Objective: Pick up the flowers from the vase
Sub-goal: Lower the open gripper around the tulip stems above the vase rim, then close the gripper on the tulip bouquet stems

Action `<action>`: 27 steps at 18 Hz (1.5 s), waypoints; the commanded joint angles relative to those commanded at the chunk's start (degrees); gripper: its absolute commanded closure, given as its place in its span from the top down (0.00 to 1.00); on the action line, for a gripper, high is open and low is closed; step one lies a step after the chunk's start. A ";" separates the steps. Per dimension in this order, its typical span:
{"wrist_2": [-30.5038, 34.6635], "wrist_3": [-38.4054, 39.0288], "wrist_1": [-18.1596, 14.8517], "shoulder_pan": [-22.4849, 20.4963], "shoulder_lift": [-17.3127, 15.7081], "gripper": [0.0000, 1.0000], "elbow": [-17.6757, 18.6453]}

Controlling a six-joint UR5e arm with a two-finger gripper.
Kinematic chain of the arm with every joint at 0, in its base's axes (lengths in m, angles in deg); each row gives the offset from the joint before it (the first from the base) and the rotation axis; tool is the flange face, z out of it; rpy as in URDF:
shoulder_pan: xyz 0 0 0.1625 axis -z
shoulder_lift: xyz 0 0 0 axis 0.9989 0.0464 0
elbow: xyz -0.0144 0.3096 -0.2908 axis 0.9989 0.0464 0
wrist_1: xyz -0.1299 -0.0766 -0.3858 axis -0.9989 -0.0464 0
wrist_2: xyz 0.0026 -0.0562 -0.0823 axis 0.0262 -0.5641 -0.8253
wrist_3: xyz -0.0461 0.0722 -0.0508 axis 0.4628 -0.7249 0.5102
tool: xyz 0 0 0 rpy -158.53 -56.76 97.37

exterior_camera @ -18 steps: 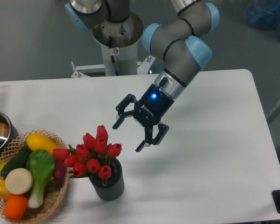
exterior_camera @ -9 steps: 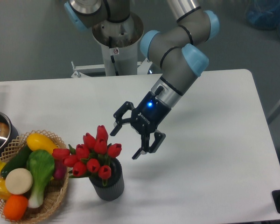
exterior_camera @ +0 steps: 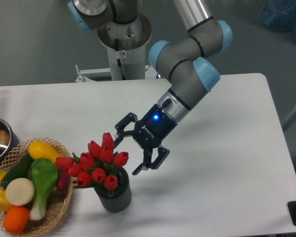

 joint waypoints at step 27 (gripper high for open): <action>-4.39 0.35 0.00 2.37 4.57 1.00 -1.76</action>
